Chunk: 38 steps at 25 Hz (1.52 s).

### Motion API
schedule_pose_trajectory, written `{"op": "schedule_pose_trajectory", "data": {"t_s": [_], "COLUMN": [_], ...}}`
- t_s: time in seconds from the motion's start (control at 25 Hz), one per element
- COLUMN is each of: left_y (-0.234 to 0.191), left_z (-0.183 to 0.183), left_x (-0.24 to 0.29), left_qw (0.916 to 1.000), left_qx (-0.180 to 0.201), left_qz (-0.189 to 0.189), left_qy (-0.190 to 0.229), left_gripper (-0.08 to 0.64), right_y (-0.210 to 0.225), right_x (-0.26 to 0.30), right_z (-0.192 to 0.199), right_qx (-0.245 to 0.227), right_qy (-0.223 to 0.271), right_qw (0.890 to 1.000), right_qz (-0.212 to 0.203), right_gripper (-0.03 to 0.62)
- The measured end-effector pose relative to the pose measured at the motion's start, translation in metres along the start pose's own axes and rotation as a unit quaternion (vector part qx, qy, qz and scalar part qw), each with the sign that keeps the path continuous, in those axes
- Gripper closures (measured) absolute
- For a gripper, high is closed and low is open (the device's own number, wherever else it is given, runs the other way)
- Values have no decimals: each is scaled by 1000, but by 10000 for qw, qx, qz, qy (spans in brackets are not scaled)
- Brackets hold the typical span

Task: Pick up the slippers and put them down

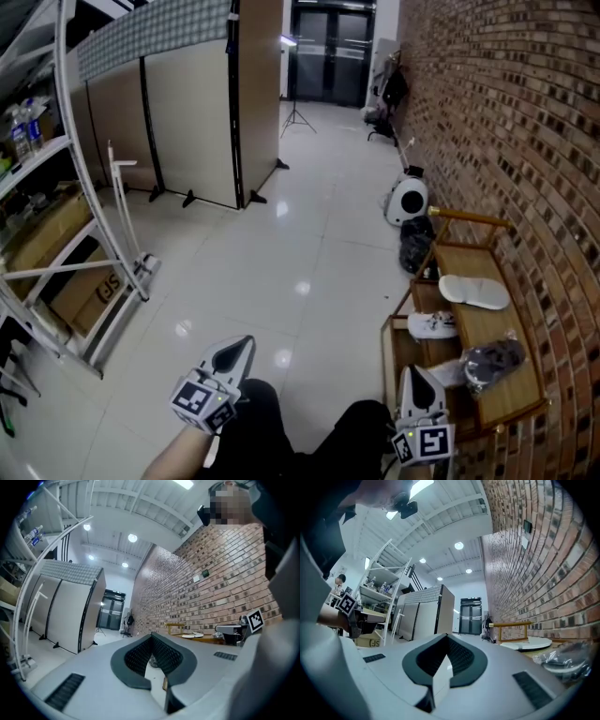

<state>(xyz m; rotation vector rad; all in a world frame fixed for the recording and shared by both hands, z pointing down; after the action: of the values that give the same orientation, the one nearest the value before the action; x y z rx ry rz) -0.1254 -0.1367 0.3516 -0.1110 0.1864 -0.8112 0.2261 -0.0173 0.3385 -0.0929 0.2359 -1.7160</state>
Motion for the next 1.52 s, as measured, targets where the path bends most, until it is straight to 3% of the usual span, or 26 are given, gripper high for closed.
{"op": "schedule_pose_trajectory", "data": {"t_s": [0.44,0.68,0.96,1.2,1.52], "left_y": [21,59,122,177,224], "left_z": [-5,6,15,23,24], "left_x": [50,79,108,128,149], "left_qw": [9962,9894,9746,9563,9424], "left_qx": [-5,-60,-149,-30,49], "left_qz": [875,1451,2219,2897,3316], "left_qy": [40,-84,-260,-393,-433], "left_gripper": [560,560,560,560,560], "right_y": [17,29,44,57,72], "right_x": [-38,-76,-132,-174,-199], "right_z": [-9,-17,-30,-31,-31], "right_qx": [-162,-269,-418,-409,-321], "right_qy": [42,-144,-171,-250,-219], "right_qw": [9961,9920,9840,9753,9688], "right_qz": [863,1226,1721,2156,2448], "right_gripper": [581,583,583,583,583]}}
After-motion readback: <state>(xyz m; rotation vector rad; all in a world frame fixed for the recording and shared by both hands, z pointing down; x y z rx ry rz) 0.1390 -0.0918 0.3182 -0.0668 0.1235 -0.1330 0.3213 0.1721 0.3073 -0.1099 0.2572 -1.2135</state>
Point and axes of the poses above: the fingertips, and each gripper's own axes: x forward along the fingers, y to its right, z out of its underside, the point moved 8 cm from there along -x, backward along the fingers, and after that the axes turned 7 degrees about -x, right-handed, at the moved point
